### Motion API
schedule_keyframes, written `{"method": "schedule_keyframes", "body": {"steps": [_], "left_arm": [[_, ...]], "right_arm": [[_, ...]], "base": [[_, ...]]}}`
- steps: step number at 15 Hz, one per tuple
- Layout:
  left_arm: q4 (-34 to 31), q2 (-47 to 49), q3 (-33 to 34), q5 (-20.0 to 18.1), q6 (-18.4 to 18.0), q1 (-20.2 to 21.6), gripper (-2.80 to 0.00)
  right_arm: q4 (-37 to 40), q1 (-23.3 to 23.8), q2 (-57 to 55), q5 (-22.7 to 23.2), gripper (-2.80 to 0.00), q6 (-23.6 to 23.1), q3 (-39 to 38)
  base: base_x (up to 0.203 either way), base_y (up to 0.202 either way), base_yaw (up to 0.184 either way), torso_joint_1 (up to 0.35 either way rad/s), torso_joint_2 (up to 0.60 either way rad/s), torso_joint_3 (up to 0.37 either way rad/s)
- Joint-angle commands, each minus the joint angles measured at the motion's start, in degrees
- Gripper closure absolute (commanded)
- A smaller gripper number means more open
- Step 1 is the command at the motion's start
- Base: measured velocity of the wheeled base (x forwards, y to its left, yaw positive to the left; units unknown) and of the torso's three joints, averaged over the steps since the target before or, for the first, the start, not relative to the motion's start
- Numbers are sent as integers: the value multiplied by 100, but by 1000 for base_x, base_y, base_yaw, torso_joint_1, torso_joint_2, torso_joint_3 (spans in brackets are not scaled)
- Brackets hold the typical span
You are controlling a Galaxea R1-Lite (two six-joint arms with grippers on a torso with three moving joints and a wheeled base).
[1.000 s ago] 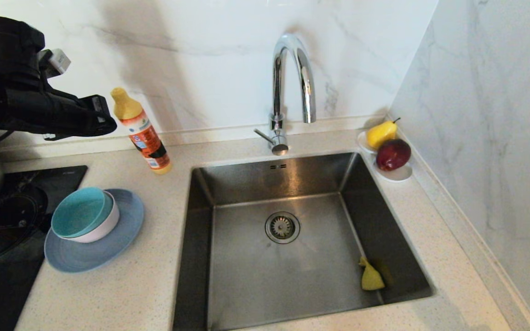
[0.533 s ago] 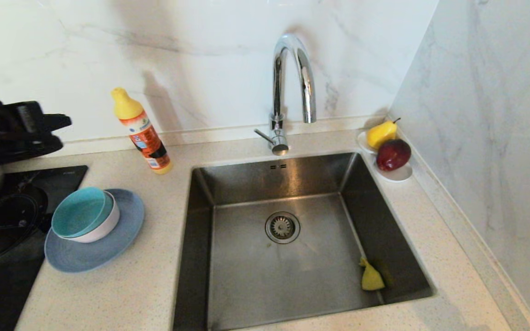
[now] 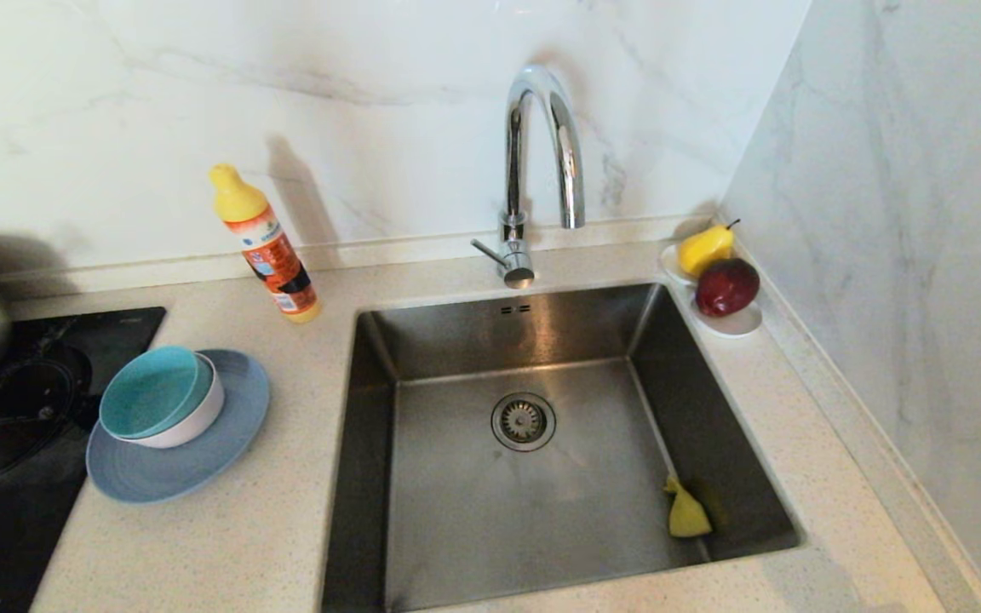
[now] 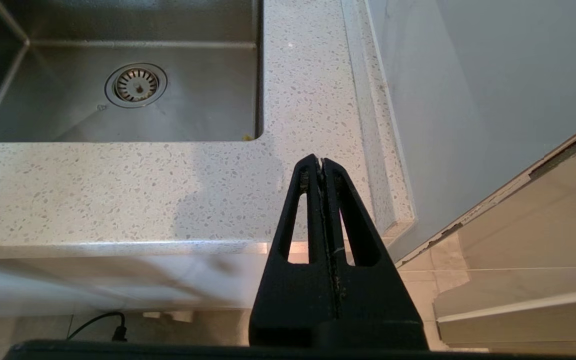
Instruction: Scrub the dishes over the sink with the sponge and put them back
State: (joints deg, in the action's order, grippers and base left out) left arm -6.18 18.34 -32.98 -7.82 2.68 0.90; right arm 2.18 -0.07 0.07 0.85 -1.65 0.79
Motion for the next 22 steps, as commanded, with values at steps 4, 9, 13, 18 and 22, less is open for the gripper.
{"method": "schedule_keyframes", "body": {"steps": [4, 9, 13, 18, 22], "left_arm": [[-311, -1836, 2556, 364, -556, -2, 0], [613, -1842, 3298, 580, -607, -11, 0], [627, -1842, 3298, 615, -523, -11, 0], [627, -1842, 3298, 615, -523, -11, 0], [630, -1842, 3298, 615, -523, -11, 0]], "right_arm": [[2, -1, 10, 11, 0, -2, 0], [2, -1, 9, 3, 0, -2, 0], [2, -1, 8, 6, 0, -2, 0], [-66, -1, -5, 11, 0, -31, -15], [-79, -1, 3, 3, 0, 42, -18]], "base": [[0, 0, 0, 0, 0, 0], [0, 0, 0, 0, 0, 0], [0, 0, 0, 0, 0, 0], [0, 0, 0, 0, 0, 0], [0, 0, 0, 0, 0, 0]]}}
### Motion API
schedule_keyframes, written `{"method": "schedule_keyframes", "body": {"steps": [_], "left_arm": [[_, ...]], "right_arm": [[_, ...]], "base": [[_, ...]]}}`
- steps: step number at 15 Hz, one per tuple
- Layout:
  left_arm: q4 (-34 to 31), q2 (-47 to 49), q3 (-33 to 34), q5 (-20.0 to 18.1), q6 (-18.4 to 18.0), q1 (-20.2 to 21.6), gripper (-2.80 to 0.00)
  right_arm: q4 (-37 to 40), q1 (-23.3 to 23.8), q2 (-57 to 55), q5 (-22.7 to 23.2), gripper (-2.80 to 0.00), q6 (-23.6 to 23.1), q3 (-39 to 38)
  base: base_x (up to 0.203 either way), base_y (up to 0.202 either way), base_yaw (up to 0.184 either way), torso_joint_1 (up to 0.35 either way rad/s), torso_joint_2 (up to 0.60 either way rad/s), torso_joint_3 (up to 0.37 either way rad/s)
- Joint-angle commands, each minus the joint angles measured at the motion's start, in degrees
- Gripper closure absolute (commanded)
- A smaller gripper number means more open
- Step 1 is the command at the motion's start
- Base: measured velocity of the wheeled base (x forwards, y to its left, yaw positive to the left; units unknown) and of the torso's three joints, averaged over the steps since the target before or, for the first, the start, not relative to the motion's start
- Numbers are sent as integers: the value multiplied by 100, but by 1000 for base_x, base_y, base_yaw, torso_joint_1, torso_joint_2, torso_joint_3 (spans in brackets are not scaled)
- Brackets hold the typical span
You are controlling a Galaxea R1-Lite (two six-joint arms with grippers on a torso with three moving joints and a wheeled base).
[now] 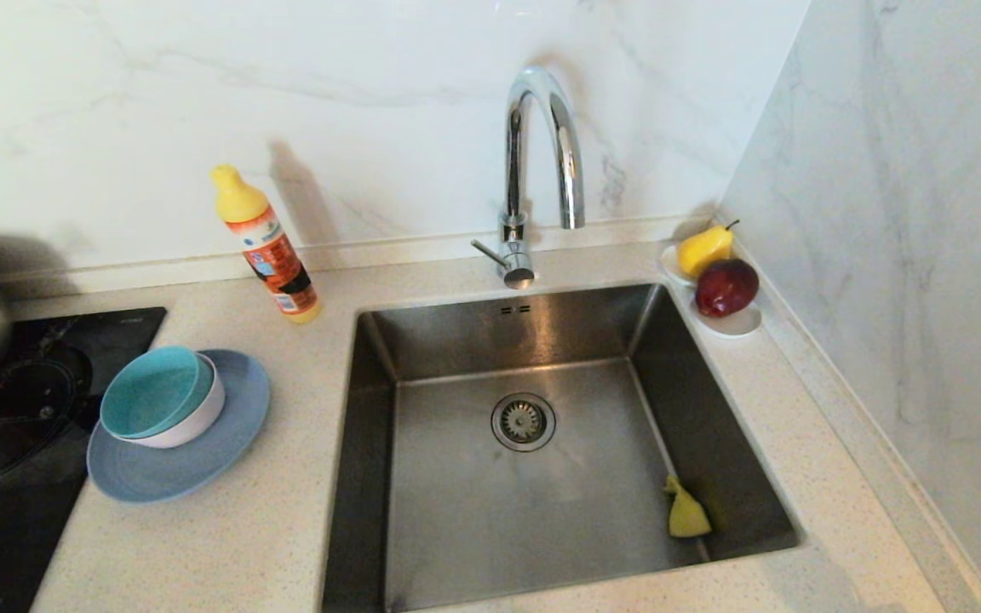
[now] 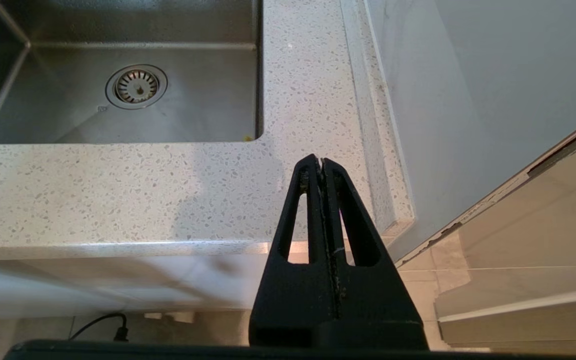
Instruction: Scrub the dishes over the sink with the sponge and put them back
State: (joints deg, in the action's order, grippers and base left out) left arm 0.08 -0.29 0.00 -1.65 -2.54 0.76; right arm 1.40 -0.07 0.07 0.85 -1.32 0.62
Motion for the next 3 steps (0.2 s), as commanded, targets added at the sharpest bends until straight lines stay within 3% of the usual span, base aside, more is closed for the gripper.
{"method": "schedule_keyframes", "body": {"steps": [1, 3], "left_arm": [[1, 20, 0, -2, -1, 3, 0], [1, 20, 0, -2, -1, 3, 0]], "right_arm": [[0, -1, 9, 3, 0, 9, -1], [0, -1, 1, 3, 0, 9, -1]], "base": [[0, 0, 0, 0, 0, 0], [0, 0, 0, 0, 0, 0]]}}
